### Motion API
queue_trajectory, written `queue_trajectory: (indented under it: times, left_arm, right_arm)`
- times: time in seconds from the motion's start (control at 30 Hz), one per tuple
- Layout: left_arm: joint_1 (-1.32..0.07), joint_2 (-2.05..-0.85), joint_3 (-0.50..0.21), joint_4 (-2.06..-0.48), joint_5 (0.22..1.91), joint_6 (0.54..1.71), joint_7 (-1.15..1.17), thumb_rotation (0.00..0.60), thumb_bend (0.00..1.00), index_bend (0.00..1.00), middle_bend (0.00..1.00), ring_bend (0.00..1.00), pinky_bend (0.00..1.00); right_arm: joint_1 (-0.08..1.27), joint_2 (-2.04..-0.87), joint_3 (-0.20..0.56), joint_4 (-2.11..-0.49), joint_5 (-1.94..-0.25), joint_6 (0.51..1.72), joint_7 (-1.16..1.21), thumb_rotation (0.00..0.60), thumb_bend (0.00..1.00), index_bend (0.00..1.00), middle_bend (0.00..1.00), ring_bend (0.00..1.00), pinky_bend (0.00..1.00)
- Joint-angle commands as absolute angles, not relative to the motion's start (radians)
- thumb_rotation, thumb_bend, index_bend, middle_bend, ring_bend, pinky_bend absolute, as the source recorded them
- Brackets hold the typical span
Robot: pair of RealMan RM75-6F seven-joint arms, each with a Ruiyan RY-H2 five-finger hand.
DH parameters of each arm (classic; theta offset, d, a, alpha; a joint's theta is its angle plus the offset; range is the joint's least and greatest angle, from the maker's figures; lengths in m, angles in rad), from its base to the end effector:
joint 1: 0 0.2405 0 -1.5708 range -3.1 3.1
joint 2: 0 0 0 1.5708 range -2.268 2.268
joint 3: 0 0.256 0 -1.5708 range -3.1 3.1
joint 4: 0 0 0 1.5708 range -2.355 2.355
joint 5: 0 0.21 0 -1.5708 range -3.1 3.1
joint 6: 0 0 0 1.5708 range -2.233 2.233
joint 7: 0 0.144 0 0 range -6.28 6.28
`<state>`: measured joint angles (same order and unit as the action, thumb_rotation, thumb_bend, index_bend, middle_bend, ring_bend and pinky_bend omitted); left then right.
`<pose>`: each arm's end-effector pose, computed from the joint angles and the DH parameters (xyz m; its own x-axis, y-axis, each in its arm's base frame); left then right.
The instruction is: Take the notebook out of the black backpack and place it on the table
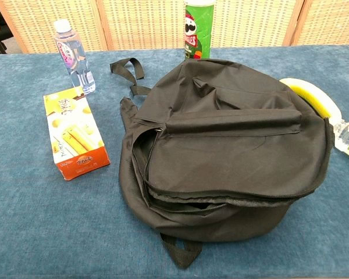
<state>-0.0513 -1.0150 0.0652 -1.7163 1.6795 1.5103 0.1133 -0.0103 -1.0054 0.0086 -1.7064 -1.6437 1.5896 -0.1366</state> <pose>-0.2881 0.1436 0.1613 0.5070 0.0865 0.8576 0.8571 -0.1564 -0.4909 -0.2938 -0.1423 0.1859 0.5352 0.0316 0.8442 -0.8420 -0.0609 0.5361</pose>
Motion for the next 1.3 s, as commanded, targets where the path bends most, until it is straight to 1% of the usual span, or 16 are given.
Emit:
queue_trajectory:
  times: [0.03,0.23,0.33,0.43,0.5,0.67,0.77,0.93,1.2,1.3]
  left_arm:
    - [-0.052,-1.017,0.064,-1.715,1.678,1.508,0.116,0.600,0.16,0.00,0.00,0.00,0.00]
    - [-0.053,-1.024,0.063,-1.714,1.671,1.501,0.129,0.600,0.16,0.00,0.00,0.00,0.00]
    - [-0.053,-1.034,0.060,-1.708,1.661,1.497,0.146,0.600,0.16,0.00,0.00,0.00,0.00]
    - [-0.056,-1.042,0.057,-1.706,1.649,1.485,0.161,0.600,0.16,0.00,0.00,0.00,0.00]
    - [-0.054,-1.051,0.053,-1.705,1.647,1.490,0.186,0.600,0.16,0.00,0.00,0.00,0.00]
    - [-0.052,-1.054,0.049,-1.713,1.642,1.497,0.188,0.600,0.16,0.00,0.00,0.00,0.00]
    - [-0.053,-1.050,0.048,-1.712,1.636,1.492,0.180,0.600,0.16,0.00,0.00,0.00,0.00]
    - [-0.052,-1.033,0.047,-1.720,1.637,1.501,0.149,0.600,0.16,0.00,0.00,0.00,0.00]
    - [-0.050,-1.013,0.049,-1.721,1.644,1.509,0.106,0.600,0.16,0.00,0.00,0.00,0.00]
    - [-0.054,-1.005,0.047,-1.718,1.637,1.504,0.084,0.600,0.16,0.00,0.00,0.00,0.00]
  right_arm:
    - [-0.010,-1.010,0.008,-1.702,-1.644,1.587,-0.138,0.600,0.00,0.00,0.00,0.00,0.03]
    - [-0.001,-1.004,-0.013,-1.708,-1.668,1.561,-0.113,0.600,0.00,0.00,0.00,0.00,0.03]
    - [0.026,-0.998,-0.041,-1.709,-1.718,1.513,-0.061,0.600,0.00,0.00,0.00,0.00,0.03]
    - [0.063,-0.988,-0.052,-1.701,-1.753,1.463,-0.035,0.600,0.00,0.00,0.00,0.00,0.03]
    - [0.118,-1.000,-0.044,-1.697,-1.803,1.428,0.021,0.600,0.00,0.01,0.00,0.00,0.03]
    - [0.191,-1.015,-0.031,-1.707,-1.866,1.389,0.056,0.600,0.00,0.05,0.00,0.00,0.03]
    - [0.236,-1.021,-0.035,-1.722,-1.925,1.347,0.011,0.600,0.00,0.06,0.00,0.00,0.03]
    - [0.282,-1.046,-0.052,-1.746,-1.985,1.253,-0.141,0.600,0.00,0.06,0.00,0.00,0.03]
    - [0.304,-1.124,-0.046,-1.790,-1.953,1.187,-0.253,0.600,0.00,0.06,0.00,0.00,0.03]
    - [0.322,-1.150,-0.049,-1.792,-1.936,1.135,-0.299,0.600,0.00,0.06,0.00,0.00,0.03]
